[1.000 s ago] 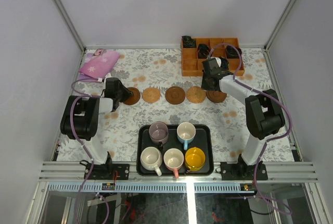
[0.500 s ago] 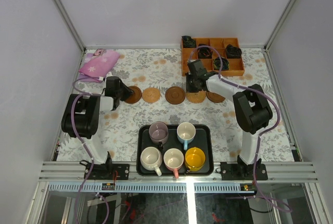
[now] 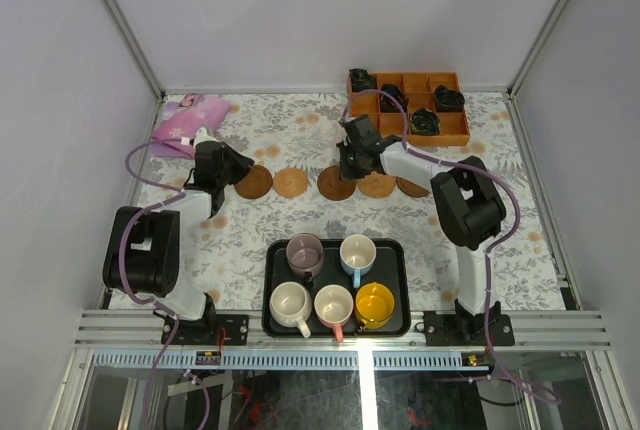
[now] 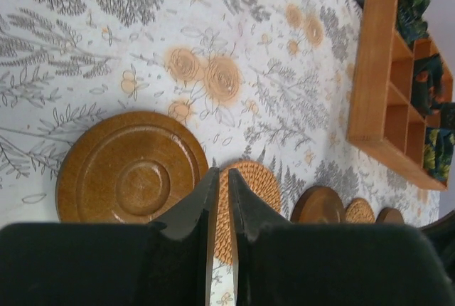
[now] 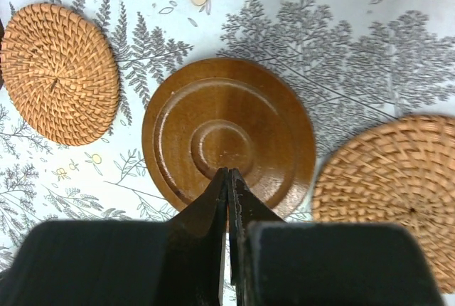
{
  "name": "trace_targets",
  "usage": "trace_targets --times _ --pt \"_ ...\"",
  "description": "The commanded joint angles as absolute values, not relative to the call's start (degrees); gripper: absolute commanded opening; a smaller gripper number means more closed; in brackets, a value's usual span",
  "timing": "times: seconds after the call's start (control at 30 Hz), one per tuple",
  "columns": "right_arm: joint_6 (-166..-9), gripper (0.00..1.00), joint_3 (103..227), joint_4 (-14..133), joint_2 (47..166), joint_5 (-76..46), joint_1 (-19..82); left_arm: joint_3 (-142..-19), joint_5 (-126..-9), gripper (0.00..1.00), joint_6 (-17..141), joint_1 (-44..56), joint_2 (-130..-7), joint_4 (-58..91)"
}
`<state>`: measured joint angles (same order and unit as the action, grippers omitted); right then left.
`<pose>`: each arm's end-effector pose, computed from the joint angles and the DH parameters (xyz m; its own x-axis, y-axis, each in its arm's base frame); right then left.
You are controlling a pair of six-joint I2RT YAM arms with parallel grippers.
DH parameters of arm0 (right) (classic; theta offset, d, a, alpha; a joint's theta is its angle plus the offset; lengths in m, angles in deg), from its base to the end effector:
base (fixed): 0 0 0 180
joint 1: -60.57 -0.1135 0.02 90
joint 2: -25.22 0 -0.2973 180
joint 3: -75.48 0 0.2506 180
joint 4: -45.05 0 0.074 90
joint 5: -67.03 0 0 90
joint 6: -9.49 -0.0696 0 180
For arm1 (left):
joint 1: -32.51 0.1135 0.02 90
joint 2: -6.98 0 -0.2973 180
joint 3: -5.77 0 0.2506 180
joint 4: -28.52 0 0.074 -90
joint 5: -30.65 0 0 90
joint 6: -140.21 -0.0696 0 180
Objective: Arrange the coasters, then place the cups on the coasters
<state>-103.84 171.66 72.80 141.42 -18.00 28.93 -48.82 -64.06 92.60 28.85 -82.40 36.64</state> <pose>0.4081 0.2585 0.1883 -0.8054 -0.0329 -0.5918 -0.2757 0.9046 0.3251 0.3496 -0.0281 0.2034 -0.4231 -0.6462 -0.6351 -0.2009 0.7504 -0.6297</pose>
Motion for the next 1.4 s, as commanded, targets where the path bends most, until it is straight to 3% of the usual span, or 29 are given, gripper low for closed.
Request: trace_targets --times 0.0,0.83,1.37 --pt "-103.26 0.00 175.78 72.63 143.56 -16.31 27.21 -46.25 -65.40 0.08 90.41 27.33 -81.92 37.60" --pt "-103.89 0.00 182.88 75.52 151.15 -16.21 23.48 -44.92 -67.94 0.08 91.25 26.88 -83.50 38.04" --pt "-99.91 0.00 186.82 77.25 144.17 -23.22 23.48 -43.74 -69.01 0.08 91.87 26.56 -82.59 39.45"
